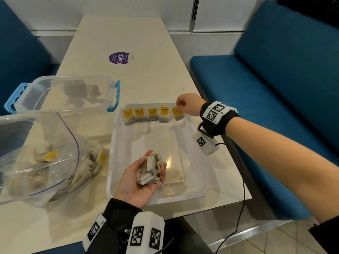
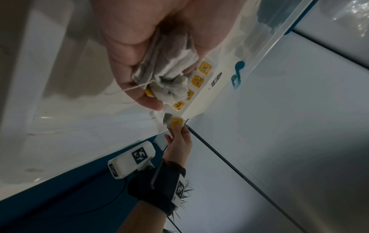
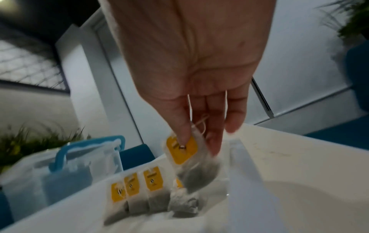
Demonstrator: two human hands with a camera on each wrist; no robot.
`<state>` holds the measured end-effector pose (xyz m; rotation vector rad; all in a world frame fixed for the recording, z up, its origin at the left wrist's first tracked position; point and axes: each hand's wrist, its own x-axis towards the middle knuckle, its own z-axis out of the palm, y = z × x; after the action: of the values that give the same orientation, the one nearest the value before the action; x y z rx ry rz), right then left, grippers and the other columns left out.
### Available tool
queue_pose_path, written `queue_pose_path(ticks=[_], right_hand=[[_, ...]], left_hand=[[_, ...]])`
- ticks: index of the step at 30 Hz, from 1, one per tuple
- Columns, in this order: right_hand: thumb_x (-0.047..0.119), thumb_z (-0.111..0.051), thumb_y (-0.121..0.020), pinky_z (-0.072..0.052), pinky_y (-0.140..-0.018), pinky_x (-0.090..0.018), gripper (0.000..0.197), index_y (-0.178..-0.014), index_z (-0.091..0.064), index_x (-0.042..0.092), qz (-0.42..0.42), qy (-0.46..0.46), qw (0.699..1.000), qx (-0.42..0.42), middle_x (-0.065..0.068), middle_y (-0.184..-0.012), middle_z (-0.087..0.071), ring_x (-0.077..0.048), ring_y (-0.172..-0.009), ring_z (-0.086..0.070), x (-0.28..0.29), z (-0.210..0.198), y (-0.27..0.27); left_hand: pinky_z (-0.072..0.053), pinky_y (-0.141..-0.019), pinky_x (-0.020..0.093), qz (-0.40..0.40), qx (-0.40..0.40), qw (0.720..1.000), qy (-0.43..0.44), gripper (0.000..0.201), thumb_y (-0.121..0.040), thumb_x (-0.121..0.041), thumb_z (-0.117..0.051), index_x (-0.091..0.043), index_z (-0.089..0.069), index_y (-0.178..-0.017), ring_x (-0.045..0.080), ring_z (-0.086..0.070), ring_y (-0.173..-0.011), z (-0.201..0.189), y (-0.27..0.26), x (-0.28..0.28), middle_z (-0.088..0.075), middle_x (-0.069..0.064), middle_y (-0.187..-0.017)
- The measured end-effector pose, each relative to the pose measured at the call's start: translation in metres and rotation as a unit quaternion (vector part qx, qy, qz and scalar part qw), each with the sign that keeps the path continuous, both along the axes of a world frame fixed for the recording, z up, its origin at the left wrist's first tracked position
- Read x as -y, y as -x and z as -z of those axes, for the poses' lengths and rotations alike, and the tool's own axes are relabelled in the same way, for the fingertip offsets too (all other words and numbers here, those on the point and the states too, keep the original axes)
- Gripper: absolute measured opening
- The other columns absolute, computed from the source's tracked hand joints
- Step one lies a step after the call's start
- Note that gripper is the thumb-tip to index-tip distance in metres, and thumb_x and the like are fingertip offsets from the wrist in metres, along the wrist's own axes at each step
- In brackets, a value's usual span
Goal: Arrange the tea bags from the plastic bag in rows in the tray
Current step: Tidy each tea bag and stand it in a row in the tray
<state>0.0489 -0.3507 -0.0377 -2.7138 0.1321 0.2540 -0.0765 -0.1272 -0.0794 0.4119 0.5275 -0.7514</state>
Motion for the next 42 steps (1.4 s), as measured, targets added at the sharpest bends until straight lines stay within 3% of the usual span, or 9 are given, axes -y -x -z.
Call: queue_pose_path(ticks=[10, 17, 23, 27, 32, 34, 37, 39, 42], right_hand=[[0.011, -0.047, -0.092, -0.043, -0.088, -0.032, 0.024, -0.116, -0.05, 0.008, -0.021, 0.088, 0.993, -0.073, -0.013, -0.119, -0.055, -0.024, -0.093, -0.048, -0.007, 0.005, -0.009], [0.01, -0.048, -0.092, -0.04, -0.087, -0.029, 0.026, -0.117, -0.051, 0.004, -0.048, 0.101, 0.991, -0.076, -0.013, -0.121, -0.055, -0.018, -0.09, -0.041, -0.011, 0.003, -0.014], [0.012, -0.058, -0.089, -0.037, -0.08, -0.023, 0.026, -0.114, -0.06, 0.005, -0.051, 0.091, 0.991, -0.084, -0.011, -0.118, -0.06, -0.016, -0.089, -0.045, -0.014, -0.004, -0.02], [0.016, -0.067, -0.083, -0.04, -0.079, -0.026, 0.025, -0.106, -0.066, 0.008, -0.033, 0.094, 0.99, -0.101, -0.005, -0.104, -0.063, -0.016, -0.087, -0.049, -0.012, -0.007, -0.027], [0.013, -0.067, -0.082, -0.044, -0.068, -0.023, 0.019, -0.101, -0.068, 0.01, -0.028, 0.066, 0.987, -0.145, 0.005, -0.066, -0.057, -0.008, -0.062, -0.05, -0.011, -0.011, -0.03], [0.013, -0.067, -0.082, -0.043, -0.073, -0.026, 0.021, -0.103, -0.068, 0.01, -0.033, 0.071, 0.986, -0.148, 0.004, -0.069, -0.058, -0.009, -0.062, -0.05, -0.011, -0.011, -0.03], [0.015, -0.068, -0.083, -0.046, -0.076, -0.026, 0.025, -0.106, -0.067, 0.009, -0.037, 0.078, 0.986, -0.141, -0.006, -0.096, -0.065, -0.015, -0.079, -0.052, -0.013, -0.008, -0.031], [0.015, -0.068, -0.083, -0.045, -0.086, -0.029, 0.026, -0.108, -0.067, 0.009, -0.04, 0.074, 0.985, -0.151, -0.009, -0.111, -0.064, -0.017, -0.088, -0.05, -0.015, -0.008, -0.031], [0.015, -0.068, -0.083, -0.041, -0.094, -0.031, 0.028, -0.11, -0.066, 0.01, -0.045, 0.074, 0.982, -0.166, -0.008, -0.116, -0.063, -0.017, -0.092, -0.049, -0.017, -0.007, -0.033]], left_hand=[[-0.057, -0.058, 0.033, -0.009, 0.007, 1.0, 0.002, 0.031, -0.077, -0.013, -0.054, -0.012, -0.065, -0.105, 0.031, -0.059, -0.084, 0.004, 0.001, -0.002, -0.066, 0.017, -0.086], [-0.057, -0.056, 0.033, 0.005, 0.004, 1.0, -0.003, 0.032, -0.075, -0.014, -0.054, -0.012, -0.064, -0.106, 0.03, -0.058, -0.085, 0.005, 0.0, -0.003, -0.065, 0.017, -0.087], [-0.057, -0.057, 0.034, 0.022, 0.004, 1.0, -0.012, 0.031, -0.076, -0.013, -0.054, -0.011, -0.064, -0.106, 0.031, -0.059, -0.084, 0.004, 0.001, -0.006, -0.066, 0.017, -0.085], [-0.057, -0.055, 0.034, 0.026, 0.009, 1.0, -0.012, 0.032, -0.077, -0.013, -0.054, -0.011, -0.064, -0.106, 0.031, -0.06, -0.08, 0.003, 0.003, -0.009, -0.067, 0.017, -0.082], [-0.057, -0.055, 0.034, 0.028, 0.007, 0.999, -0.013, 0.031, -0.078, -0.014, -0.053, -0.012, -0.065, -0.108, 0.032, -0.061, -0.08, 0.004, 0.004, -0.014, -0.067, 0.018, -0.084], [-0.057, -0.055, 0.034, 0.031, 0.006, 0.999, -0.014, 0.032, -0.078, -0.014, -0.053, -0.012, -0.065, -0.108, 0.032, -0.061, -0.079, 0.004, 0.005, -0.015, -0.067, 0.018, -0.085], [-0.056, -0.056, 0.034, 0.034, 0.003, 0.999, -0.014, 0.031, -0.077, -0.013, -0.054, -0.011, -0.065, -0.106, 0.033, -0.061, -0.08, 0.003, 0.005, -0.015, -0.067, 0.018, -0.084], [-0.056, -0.055, 0.034, 0.034, 0.001, 0.999, -0.013, 0.031, -0.076, -0.013, -0.054, -0.011, -0.065, -0.106, 0.033, -0.061, -0.081, 0.003, 0.005, -0.015, -0.067, 0.018, -0.084], [-0.056, -0.056, 0.035, 0.035, -0.003, 0.999, -0.01, 0.031, -0.076, -0.013, -0.054, -0.011, -0.066, -0.106, 0.033, -0.062, -0.079, 0.002, 0.005, -0.015, -0.067, 0.018, -0.085]])
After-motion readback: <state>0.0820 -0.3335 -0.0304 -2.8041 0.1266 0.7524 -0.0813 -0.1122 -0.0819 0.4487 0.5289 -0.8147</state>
